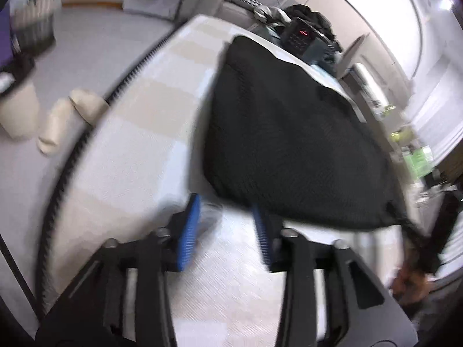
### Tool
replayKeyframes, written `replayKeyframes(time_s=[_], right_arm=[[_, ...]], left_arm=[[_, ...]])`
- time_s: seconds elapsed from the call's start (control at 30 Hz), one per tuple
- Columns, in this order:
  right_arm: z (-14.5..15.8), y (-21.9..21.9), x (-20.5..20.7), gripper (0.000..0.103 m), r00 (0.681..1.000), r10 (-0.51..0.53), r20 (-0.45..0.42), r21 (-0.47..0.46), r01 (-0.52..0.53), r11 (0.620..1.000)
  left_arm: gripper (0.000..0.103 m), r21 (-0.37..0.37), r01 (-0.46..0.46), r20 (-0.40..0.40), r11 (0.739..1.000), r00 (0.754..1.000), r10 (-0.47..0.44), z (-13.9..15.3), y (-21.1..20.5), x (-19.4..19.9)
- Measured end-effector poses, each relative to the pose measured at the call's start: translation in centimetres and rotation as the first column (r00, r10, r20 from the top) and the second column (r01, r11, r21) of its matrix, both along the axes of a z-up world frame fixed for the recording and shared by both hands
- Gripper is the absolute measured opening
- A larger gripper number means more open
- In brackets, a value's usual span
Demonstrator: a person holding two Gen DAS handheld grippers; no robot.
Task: Fold small clothes
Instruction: 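Pinch the long side edge of the black sweater with the left gripper, then lift the held edge with the left gripper and fold it over lengthwise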
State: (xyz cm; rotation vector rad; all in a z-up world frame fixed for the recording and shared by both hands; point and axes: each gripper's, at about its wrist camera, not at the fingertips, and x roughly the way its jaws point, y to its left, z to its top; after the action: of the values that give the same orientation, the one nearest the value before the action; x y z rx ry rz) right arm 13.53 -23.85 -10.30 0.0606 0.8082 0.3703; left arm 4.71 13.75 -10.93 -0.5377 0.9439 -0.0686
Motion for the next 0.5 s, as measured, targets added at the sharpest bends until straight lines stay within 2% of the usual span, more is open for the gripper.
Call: replayKeyframes(time_s=[0.13,0.2,0.37,0.5], right_arm=[[-0.4,-0.2,0.0,0.051,1.000,-0.018,-0.009,0.003,0.018,1.000],[-0.5,-0.4,0.0,0.051,1.000,-0.020,-0.010,0.008,0.020,1.000],[-0.6,-0.7,0.2,0.052,1.000,-0.025,-0.011,0.018,0.025,1.000],[-1.1,-0.7,0.4,0.052,1.000,-0.018,-0.023,0.030,0.018,0.999]], left_arm=[[0.042,-0.192,0.016,-0.032,0.981,0.999,-0.023,-1.5,0.1,0.3],[0.044,-0.281,-0.024,-0.013,0.959,1.000,0.021,-2.2,0.5,0.7],[0.046,-0.345,-0.126,0.001,0.930,0.991,0.134,-2.7,0.4,2.1],[0.046,-0.348,-0.181,0.001,0.920,0.981,0.194,-2.7,-0.1,3.3]])
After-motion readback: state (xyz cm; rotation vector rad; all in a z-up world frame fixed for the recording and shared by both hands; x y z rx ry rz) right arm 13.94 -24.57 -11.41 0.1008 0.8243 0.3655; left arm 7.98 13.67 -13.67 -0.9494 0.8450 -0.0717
